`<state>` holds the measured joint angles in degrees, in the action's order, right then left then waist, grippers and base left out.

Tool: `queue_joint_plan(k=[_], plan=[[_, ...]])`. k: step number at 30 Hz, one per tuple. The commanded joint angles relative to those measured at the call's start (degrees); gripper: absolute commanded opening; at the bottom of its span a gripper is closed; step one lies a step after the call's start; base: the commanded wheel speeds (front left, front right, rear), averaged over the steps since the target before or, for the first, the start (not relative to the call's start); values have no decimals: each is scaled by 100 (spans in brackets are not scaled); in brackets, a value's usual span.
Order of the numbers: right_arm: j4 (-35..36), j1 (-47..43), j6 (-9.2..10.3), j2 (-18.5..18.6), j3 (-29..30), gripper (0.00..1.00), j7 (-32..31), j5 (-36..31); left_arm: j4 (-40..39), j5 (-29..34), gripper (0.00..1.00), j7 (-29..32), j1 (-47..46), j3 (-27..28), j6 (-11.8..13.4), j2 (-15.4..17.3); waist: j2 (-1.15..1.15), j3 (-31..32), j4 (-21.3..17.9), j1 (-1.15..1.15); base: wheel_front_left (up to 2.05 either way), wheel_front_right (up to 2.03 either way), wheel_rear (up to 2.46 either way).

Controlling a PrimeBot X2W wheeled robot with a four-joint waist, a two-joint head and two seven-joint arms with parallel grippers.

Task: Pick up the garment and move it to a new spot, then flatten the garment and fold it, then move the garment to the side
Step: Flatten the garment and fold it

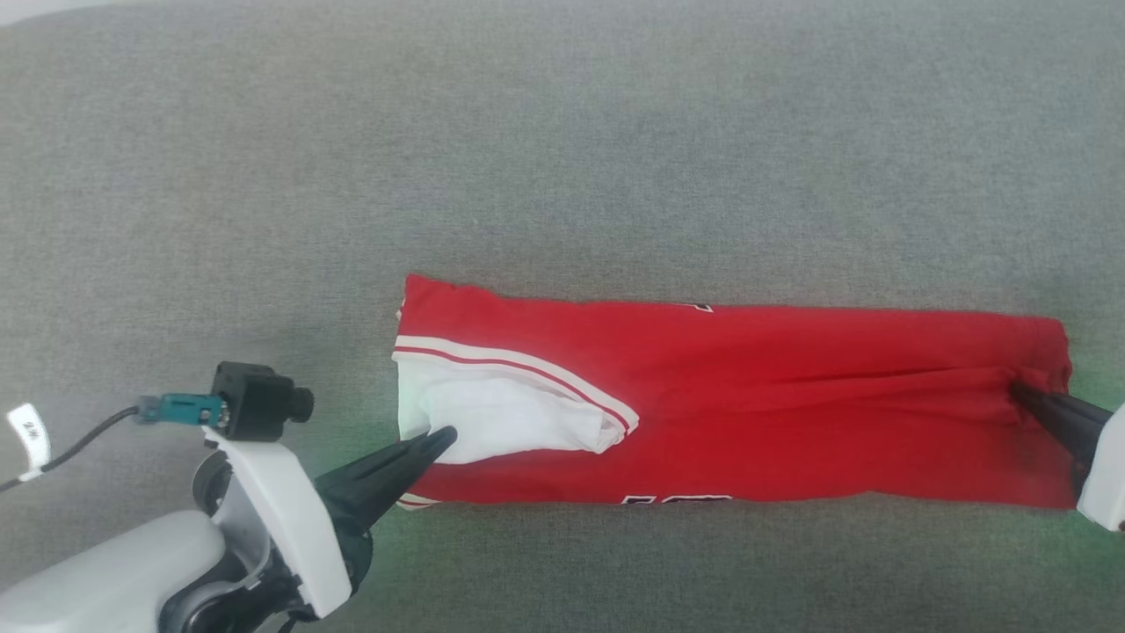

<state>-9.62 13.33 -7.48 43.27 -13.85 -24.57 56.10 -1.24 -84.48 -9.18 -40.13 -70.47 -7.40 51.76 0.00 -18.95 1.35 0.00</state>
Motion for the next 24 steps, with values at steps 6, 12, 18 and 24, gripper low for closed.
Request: queue_joint_plan(k=[6,12,18,24], plan=[[-166,241,-2,-222,4,24,154,-177,699,290,0,-6,-38,-105,-11,-326,0,-84,-76,0,0,0,0],[-15,144,-2,-101,101,100,299,-194,985,377,100,-407,185,-15,-10,-544,0,19,-96,0,0,0,0],[-115,-173,-2,-91,612,100,149,105,1033,587,100,-609,721,899,-10,-838,0,185,122,0,0,0,0],[-414,-270,-2,-320,778,100,-114,225,1263,1243,100,-602,1551,2179,-10,-1364,0,270,343,0,0,0,0]])
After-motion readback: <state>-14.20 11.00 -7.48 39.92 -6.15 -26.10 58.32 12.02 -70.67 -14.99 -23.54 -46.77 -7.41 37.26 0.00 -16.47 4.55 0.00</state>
